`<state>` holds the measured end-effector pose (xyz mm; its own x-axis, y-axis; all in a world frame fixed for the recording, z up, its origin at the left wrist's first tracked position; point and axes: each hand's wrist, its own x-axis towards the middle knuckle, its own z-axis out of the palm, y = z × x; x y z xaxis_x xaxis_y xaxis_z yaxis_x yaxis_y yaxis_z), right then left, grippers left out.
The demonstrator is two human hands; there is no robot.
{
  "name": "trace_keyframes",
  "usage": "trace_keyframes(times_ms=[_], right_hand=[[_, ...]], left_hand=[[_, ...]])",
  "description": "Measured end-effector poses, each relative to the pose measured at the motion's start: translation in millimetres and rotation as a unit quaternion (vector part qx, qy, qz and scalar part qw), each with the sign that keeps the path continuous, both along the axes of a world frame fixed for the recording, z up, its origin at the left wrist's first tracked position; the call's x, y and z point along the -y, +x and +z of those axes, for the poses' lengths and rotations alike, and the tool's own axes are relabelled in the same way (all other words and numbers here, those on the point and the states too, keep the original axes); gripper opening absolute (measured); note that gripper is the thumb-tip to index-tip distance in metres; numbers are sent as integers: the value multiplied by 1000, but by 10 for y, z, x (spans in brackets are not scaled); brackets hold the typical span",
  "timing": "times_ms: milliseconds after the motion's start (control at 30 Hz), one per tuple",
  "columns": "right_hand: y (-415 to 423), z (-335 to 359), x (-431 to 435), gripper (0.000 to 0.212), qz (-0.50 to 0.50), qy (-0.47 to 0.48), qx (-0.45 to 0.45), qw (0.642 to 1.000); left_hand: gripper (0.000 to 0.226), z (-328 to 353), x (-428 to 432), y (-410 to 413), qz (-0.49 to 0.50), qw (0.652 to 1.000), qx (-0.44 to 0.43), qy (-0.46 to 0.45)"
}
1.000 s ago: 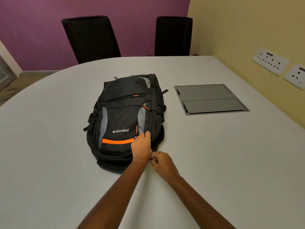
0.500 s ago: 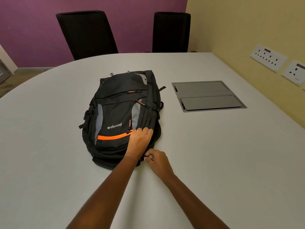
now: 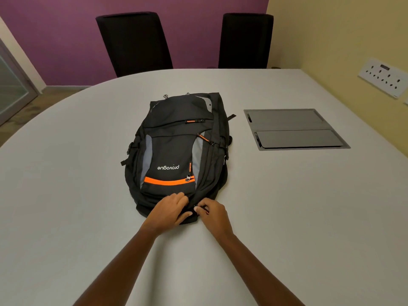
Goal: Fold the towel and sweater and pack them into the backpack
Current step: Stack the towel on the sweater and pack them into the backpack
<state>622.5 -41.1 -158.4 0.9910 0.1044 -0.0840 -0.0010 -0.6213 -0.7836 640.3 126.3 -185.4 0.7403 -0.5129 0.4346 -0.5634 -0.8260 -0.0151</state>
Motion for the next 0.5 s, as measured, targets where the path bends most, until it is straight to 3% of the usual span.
trace_keyframes(times_ms=[333, 500], right_hand=[[177, 144, 155, 20, -18, -53, 24, 998], [461, 299, 451, 15, -81, -41, 26, 996]], left_hand=[[14, 103, -8, 73, -21, 1000, 6, 8], [28, 135, -44, 56, -8, 1000, -1, -11]])
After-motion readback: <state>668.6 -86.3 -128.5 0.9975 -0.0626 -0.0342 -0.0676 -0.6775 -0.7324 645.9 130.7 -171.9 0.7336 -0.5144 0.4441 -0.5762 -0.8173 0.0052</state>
